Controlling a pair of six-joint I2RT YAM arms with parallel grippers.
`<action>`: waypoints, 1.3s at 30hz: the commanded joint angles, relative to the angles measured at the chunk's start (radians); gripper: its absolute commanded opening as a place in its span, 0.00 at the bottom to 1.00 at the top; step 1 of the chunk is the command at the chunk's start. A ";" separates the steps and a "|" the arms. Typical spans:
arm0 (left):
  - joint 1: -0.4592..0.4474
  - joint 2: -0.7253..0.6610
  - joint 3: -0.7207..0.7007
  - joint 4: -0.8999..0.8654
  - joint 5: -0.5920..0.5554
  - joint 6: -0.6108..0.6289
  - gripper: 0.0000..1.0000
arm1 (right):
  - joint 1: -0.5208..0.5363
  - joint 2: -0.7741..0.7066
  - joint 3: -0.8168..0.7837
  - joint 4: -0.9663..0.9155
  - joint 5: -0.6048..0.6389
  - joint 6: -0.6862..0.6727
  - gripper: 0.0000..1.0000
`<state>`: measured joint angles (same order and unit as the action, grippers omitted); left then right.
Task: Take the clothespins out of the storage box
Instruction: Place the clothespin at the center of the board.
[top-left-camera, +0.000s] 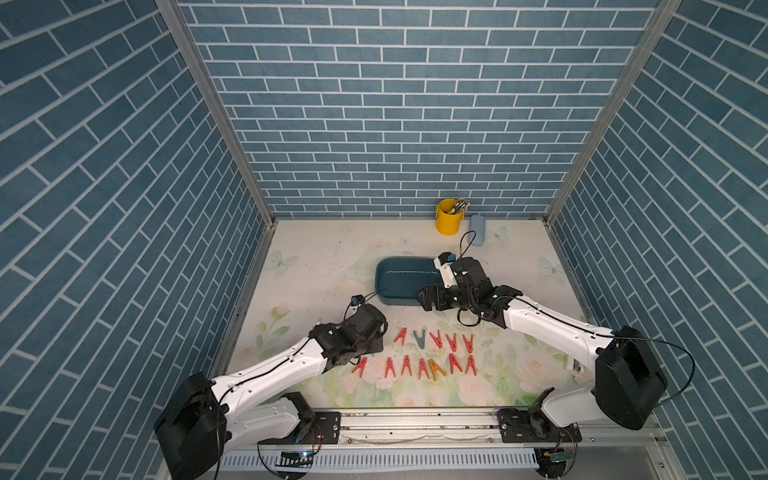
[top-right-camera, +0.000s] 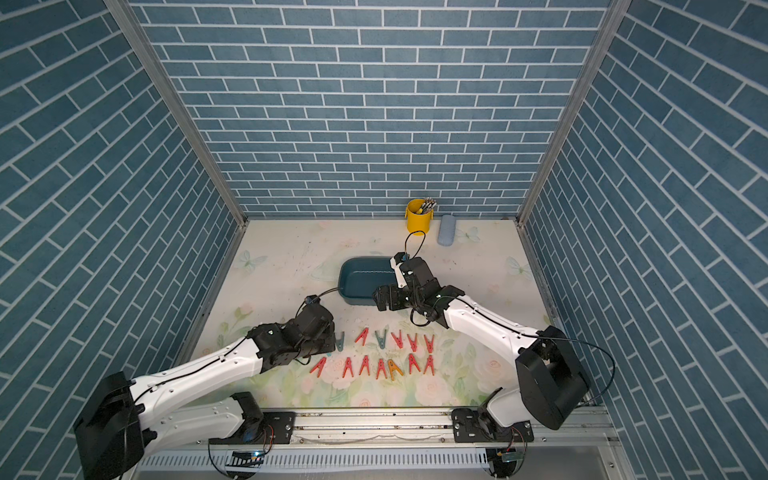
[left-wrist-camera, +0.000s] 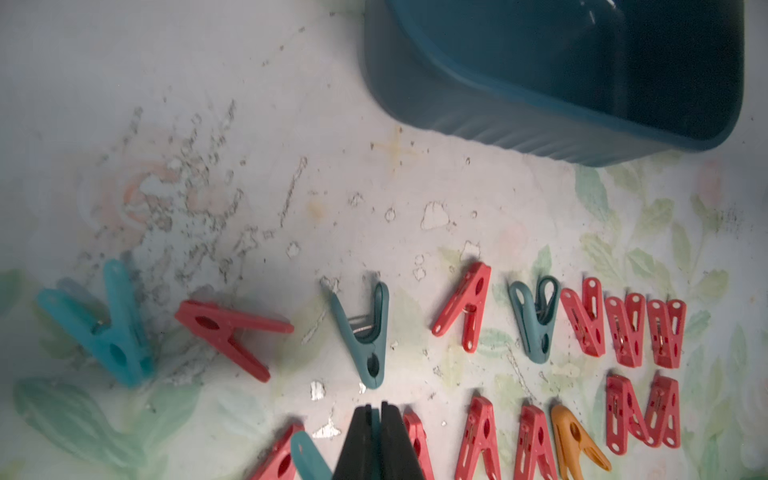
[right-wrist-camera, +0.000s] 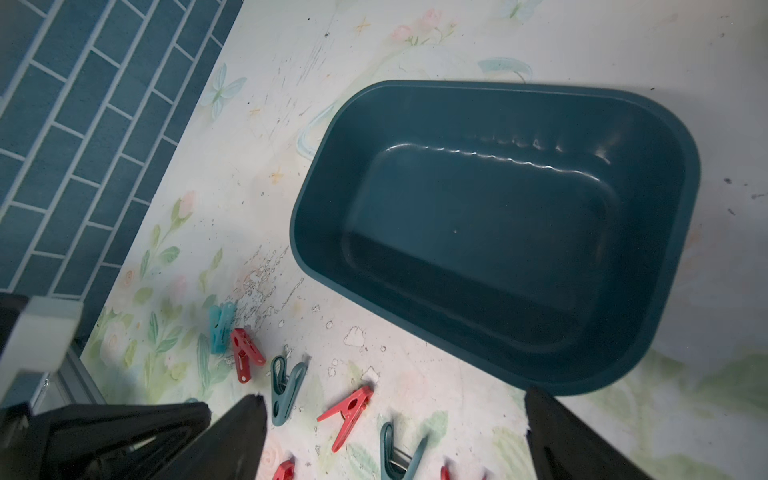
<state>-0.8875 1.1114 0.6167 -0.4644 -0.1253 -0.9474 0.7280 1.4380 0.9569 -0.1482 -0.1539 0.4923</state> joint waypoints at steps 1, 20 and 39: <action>-0.068 -0.003 -0.040 0.040 -0.037 -0.132 0.09 | 0.001 -0.007 0.021 0.008 -0.006 -0.017 0.99; -0.192 0.110 -0.100 0.064 -0.114 -0.124 0.14 | 0.002 -0.048 -0.017 -0.003 0.030 0.008 0.99; -0.186 0.061 0.058 -0.090 -0.184 -0.045 0.56 | -0.088 0.088 0.106 -0.109 0.226 -0.005 0.99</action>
<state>-1.0737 1.1984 0.6159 -0.4900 -0.2638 -1.0203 0.6640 1.4975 1.0275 -0.2256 0.0292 0.4984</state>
